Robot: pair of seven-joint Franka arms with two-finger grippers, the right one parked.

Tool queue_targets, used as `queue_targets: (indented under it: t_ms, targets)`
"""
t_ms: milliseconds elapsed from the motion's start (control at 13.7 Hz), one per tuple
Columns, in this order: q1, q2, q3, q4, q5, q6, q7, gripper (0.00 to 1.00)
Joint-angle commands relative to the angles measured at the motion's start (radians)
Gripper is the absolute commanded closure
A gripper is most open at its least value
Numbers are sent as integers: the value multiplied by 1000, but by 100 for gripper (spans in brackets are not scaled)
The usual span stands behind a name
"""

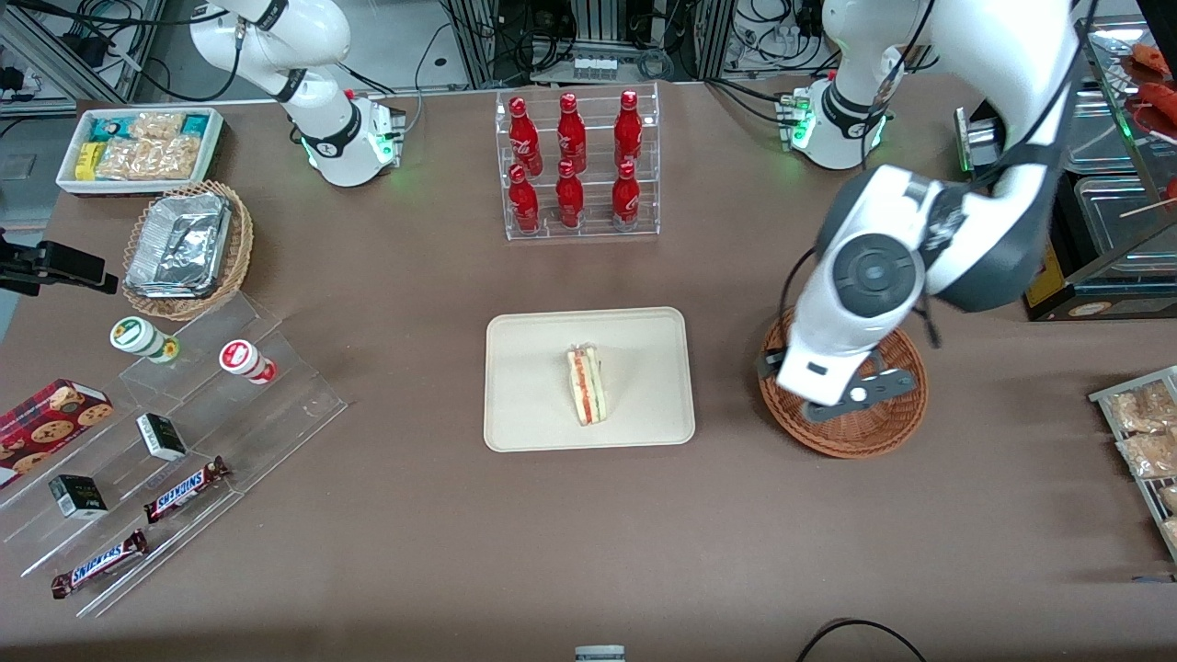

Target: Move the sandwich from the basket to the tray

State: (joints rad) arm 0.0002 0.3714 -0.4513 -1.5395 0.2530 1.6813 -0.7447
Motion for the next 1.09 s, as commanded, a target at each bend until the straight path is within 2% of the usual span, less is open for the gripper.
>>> queue_targets:
  t_ms: [0, 219, 656, 947, 1020]
  targets:
    - [73, -74, -4, -34, -15, -63, 198, 0]
    - [154, -111, -1, -18, -18, -103, 393, 0]
    - [158, -101, 2, 18, -26, -109, 392, 0]
    - [248, -149, 9, 7, -89, -121, 435, 0]
    - [230, -167, 90, 12, -130, -143, 488, 0]
